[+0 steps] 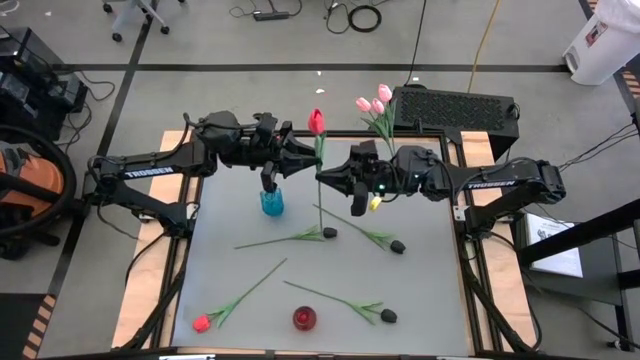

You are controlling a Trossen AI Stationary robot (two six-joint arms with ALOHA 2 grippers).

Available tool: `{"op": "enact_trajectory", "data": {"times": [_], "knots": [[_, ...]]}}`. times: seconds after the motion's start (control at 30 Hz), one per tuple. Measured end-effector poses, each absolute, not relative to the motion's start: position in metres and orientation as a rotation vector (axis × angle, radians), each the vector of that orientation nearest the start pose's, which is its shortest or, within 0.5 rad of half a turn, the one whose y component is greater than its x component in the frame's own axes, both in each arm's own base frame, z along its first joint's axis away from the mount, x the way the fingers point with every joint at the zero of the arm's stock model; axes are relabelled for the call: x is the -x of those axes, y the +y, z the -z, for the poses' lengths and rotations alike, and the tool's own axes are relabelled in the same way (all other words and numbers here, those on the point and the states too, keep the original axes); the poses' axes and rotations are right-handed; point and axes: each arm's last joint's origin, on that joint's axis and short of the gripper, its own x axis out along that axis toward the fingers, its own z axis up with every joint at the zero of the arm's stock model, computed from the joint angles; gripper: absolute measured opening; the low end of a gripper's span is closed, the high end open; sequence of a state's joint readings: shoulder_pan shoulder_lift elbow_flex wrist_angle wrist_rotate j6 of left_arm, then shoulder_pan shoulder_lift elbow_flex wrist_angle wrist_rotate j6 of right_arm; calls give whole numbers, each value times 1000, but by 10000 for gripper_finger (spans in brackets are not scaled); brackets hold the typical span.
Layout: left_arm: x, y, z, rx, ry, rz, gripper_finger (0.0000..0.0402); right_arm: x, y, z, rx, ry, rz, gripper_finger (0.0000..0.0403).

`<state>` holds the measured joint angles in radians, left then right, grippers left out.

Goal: Sort flowers into vase by color
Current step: Put the top red flower into the blue vase

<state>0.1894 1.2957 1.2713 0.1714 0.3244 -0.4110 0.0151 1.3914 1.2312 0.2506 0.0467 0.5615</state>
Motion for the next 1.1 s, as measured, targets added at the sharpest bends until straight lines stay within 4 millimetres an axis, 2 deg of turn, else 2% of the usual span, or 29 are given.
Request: {"op": "enact_trajectory", "data": {"times": [0.3, 0.57, 0.87, 1.1], "knots": [[-285, 45, -426, 365, -117, 162, 99, -321, 3, -391, -567, -81, 10, 0], [-285, 46, -426, 365, -116, 161, 13, -321, 3, -391, -563, -82, 10, 11], [-285, 45, -426, 362, -114, 173, 5, -321, 3, -391, -535, -81, 11, 49], [-285, 45, -426, 363, -110, 172, 4, -320, 3, -392, -522, -84, 12, 109]]}}
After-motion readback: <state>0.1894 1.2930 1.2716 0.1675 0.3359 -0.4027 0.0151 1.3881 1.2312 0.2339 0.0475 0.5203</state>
